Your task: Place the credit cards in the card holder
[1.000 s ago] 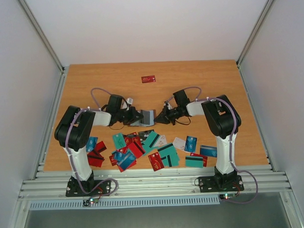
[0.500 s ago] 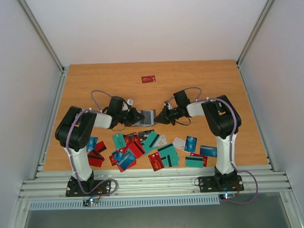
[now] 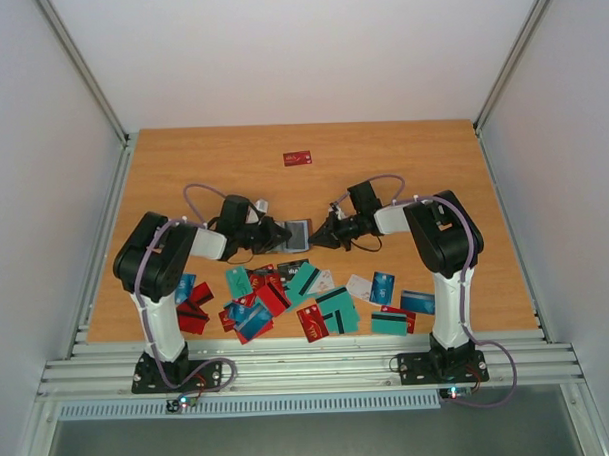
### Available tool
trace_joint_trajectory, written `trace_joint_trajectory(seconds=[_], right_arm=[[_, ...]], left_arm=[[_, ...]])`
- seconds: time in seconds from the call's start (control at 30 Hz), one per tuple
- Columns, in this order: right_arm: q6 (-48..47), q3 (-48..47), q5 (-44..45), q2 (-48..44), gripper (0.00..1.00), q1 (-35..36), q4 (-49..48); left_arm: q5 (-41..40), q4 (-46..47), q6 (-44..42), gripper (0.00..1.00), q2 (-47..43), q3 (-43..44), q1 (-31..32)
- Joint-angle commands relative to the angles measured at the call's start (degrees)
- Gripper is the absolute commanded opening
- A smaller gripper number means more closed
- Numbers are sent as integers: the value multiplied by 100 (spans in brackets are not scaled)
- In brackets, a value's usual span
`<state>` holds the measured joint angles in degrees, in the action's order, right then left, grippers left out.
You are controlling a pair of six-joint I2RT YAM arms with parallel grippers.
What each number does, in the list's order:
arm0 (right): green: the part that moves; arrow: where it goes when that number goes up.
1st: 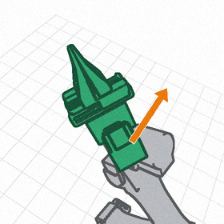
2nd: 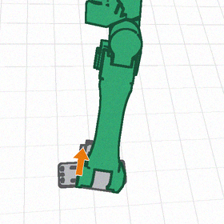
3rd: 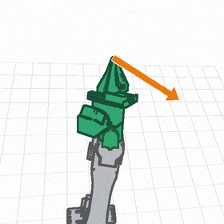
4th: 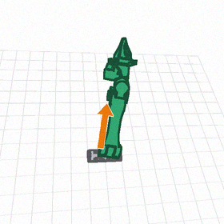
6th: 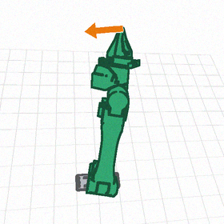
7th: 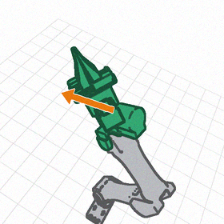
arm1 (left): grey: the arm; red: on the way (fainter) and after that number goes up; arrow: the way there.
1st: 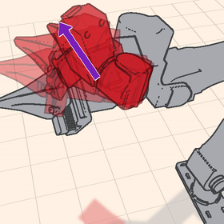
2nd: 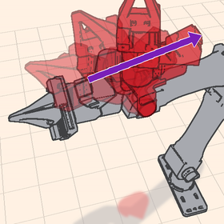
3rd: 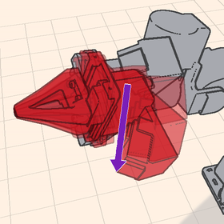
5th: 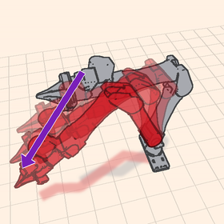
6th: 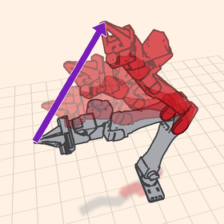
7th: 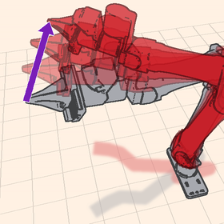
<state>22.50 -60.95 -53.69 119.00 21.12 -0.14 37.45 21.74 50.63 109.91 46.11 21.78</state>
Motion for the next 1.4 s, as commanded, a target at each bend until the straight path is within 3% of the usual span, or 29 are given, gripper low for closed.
trace_joint_trajectory(seconds=[0.0,0.3,0.63,0.77,1.17,1.27,1.37], right_arm=[[655,285,484,400,1,-3,774],[597,268,430,434,1,-3,805],[549,268,447,424,1,-3,829],[536,259,456,437,1,-3,838],[346,74,497,418,1,-16,1097],[158,3,534,377,1,-28,1313],[-81,-52,620,310,1,-75,1532]], left_arm=[[264,-7,96,6,323,-89,292],[401,-277,-147,9,289,-137,292],[187,-1423,-749,29,-57,268,292],[-178,-2485,-1106,36,-250,500,292],[-869,-4254,-2092,57,-559,1291,292],[-987,-4557,-2290,57,-576,1528,292],[-1031,-4715,-2423,51,-511,1730,292]])
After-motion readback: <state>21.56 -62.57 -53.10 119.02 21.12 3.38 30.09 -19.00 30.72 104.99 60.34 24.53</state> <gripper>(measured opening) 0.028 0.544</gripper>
